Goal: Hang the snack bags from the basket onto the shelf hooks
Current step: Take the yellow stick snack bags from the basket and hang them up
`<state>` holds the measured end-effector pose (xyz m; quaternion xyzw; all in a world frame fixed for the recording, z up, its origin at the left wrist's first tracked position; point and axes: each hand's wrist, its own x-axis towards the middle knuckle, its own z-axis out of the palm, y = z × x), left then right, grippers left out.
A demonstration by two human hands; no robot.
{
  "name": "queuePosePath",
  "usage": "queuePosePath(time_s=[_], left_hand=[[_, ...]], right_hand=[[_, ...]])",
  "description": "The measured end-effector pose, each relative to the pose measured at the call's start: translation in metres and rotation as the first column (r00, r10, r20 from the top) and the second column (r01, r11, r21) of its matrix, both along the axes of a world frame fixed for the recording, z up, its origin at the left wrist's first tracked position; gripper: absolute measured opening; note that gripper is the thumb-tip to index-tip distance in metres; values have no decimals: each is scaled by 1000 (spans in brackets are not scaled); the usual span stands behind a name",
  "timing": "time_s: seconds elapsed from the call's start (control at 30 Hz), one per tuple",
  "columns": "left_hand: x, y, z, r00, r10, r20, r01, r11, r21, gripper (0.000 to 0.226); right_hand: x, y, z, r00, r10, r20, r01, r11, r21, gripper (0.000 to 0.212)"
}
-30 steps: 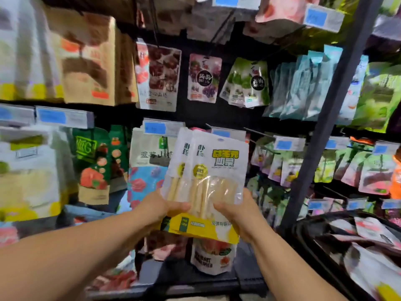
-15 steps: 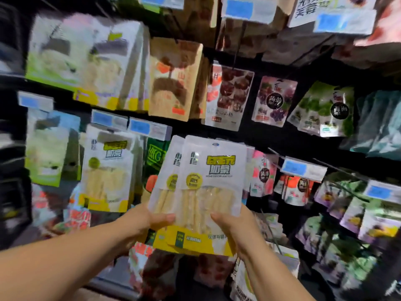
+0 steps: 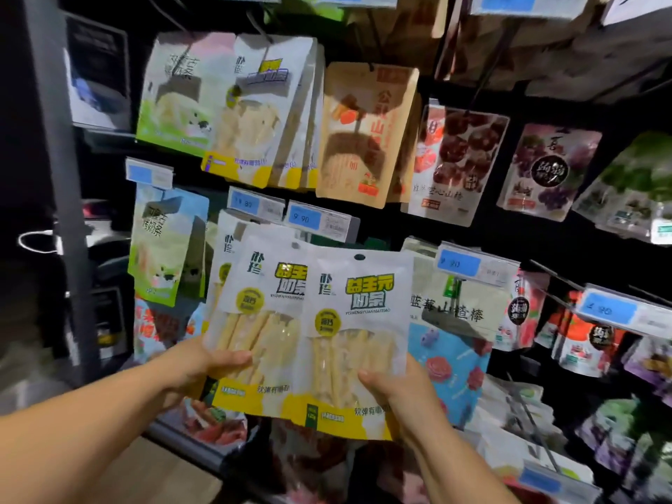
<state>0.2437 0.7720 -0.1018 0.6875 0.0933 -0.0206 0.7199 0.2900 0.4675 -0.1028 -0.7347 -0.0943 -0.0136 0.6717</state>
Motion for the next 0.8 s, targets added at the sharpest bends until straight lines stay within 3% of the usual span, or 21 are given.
queuePosePath(time_s=[0.1, 0.23, 0.33, 0.43, 0.57, 0.7, 0.8], left_hand=[[1, 24, -3, 997, 74, 5, -74, 997, -31, 64], [0, 50, -3, 978, 208, 16, -205, 971, -123, 31], [-3, 64, -3, 964, 266, 4, -261, 948, -179, 22], [-4, 75, -2, 948, 319, -5, -314, 929, -196, 25], [-6, 93, -8, 936, 353, 4, -348, 923, -166, 51], [-6, 104, -11, 918, 397, -4, -392, 904, -173, 50], [-3, 111, -13, 897, 442, 2, -435, 883, -177, 31]], right_hand=[[6, 14, -2, 1000, 9, 1, -9, 1000, -28, 27], [14, 39, -4, 999, 43, 10, -43, 997, -67, 24], [23, 62, -6, 997, 79, -20, -80, 996, -39, 24], [32, 86, -11, 992, 88, -86, -86, 996, 28, 31], [41, 111, -15, 984, 129, -123, -125, 991, 42, 31], [46, 130, -18, 975, 172, -140, -162, 983, 82, 34], [49, 146, -19, 973, 194, -128, -181, 978, 103, 33]])
